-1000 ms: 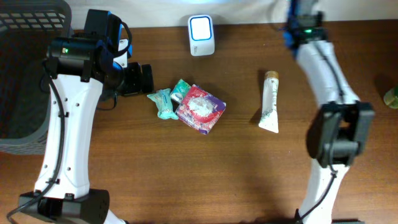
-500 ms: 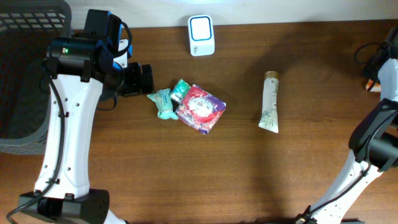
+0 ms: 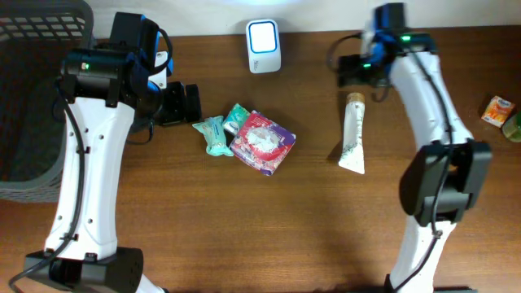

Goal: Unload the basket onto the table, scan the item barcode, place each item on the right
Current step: 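Grasp the small teal packet with the right gripper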

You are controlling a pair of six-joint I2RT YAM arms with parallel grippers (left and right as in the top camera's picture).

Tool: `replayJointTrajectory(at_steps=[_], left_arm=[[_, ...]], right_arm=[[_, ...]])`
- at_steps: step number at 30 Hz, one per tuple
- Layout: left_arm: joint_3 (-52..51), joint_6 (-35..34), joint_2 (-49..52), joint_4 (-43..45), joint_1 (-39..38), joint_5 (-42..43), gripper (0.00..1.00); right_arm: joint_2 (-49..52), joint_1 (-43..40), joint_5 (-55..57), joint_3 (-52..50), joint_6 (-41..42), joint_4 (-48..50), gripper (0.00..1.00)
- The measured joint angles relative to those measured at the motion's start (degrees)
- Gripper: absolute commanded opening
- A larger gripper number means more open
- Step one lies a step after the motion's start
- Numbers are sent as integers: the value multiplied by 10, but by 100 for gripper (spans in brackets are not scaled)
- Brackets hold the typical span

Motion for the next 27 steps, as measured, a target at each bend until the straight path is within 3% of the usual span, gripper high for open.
replayJointTrajectory(at_steps=[4,6,7,9,11,15,16,20,21,24,25,27], left_arm=[[0,0,0,0,0,0,99],[0,0,0,0,0,0,99],[0,0,0,0,0,0,99],[0,0,0,0,0,0,99],[0,0,0,0,0,0,99],[0,0,0,0,0,0,99],[0,0,0,0,0,0,99],[0,0,0,0,0,0,99],[0,0,0,0,0,0,99],[0,0,0,0,0,0,99],[0,0,0,0,0,0,99],[0,0,0,0,0,0,99]], right_arm=[[0,112,-116,-1,5,69,100],[5,149,-127,-3,61,123,93],[11,164,-132,-3,87,134,87],[33,182,-133,-3,118,141,60],[69,187,-123,-3,129,139,42],[95,190,-125,-3,135,92,34],[95,193,-125,-2,136,65,28],[98,222,-128,-2,135,-18,17],[98,227,-143,-2,135,-46,17],[98,227,-209,-2,136,-110,36],[98,227,-216,-2,136,-116,38],[91,226,-201,4,148,-107,64]])
